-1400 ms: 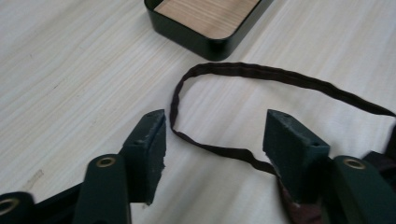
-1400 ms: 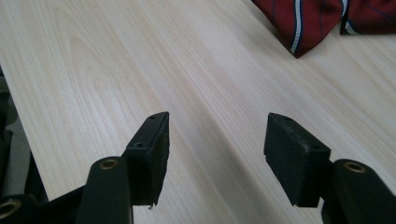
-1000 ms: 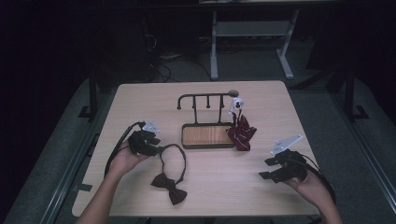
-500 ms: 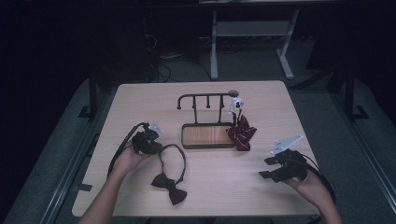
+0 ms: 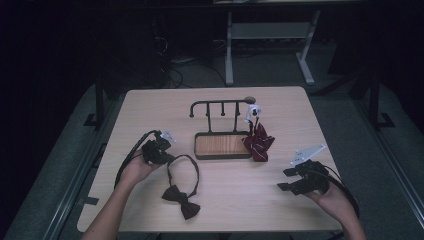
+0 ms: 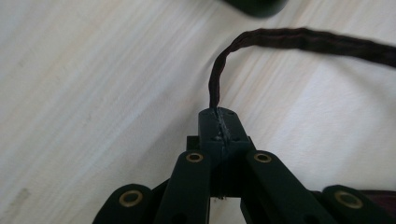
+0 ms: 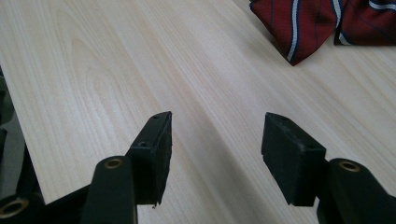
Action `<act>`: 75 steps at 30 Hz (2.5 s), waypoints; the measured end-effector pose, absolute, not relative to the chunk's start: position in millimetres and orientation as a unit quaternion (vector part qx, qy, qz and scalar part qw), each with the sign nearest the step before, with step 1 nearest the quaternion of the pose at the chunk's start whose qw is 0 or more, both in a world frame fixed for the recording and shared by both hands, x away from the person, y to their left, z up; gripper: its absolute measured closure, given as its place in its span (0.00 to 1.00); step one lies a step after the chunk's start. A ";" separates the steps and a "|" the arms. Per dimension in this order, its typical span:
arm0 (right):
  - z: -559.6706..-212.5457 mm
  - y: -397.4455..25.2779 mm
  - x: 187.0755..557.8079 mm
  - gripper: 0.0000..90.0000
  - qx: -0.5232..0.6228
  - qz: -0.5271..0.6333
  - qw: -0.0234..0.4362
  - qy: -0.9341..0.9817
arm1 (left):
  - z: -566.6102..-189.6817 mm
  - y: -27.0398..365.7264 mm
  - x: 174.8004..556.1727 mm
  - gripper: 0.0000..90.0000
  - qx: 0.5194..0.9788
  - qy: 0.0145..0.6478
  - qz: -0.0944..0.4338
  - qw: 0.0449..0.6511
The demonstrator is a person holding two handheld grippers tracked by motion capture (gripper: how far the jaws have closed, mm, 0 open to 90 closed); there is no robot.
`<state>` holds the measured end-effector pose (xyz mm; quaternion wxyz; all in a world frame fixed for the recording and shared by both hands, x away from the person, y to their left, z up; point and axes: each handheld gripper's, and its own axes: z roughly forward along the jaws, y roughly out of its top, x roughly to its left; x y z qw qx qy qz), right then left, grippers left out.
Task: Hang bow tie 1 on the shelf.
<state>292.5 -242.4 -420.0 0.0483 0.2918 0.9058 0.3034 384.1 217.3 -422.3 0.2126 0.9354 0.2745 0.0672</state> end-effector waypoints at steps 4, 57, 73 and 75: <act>-421.3 -243.2 292.6 0.47 0.295 0.304 0.046 0.905 | -407.3 215.1 378.6 1.00 0.936 0.262 0.061 0.225; -423.0 -243.5 296.6 0.48 0.298 0.310 0.039 0.902 | -274.7 213.7 360.1 1.00 0.944 0.174 0.064 0.272; -424.2 -244.8 297.4 0.48 0.301 0.310 0.037 0.901 | -254.0 196.4 375.8 1.00 0.947 0.163 0.067 0.269; -424.4 -245.2 297.4 0.48 0.302 0.310 0.036 0.901 | -252.0 194.9 376.4 1.00 0.947 0.162 0.069 0.270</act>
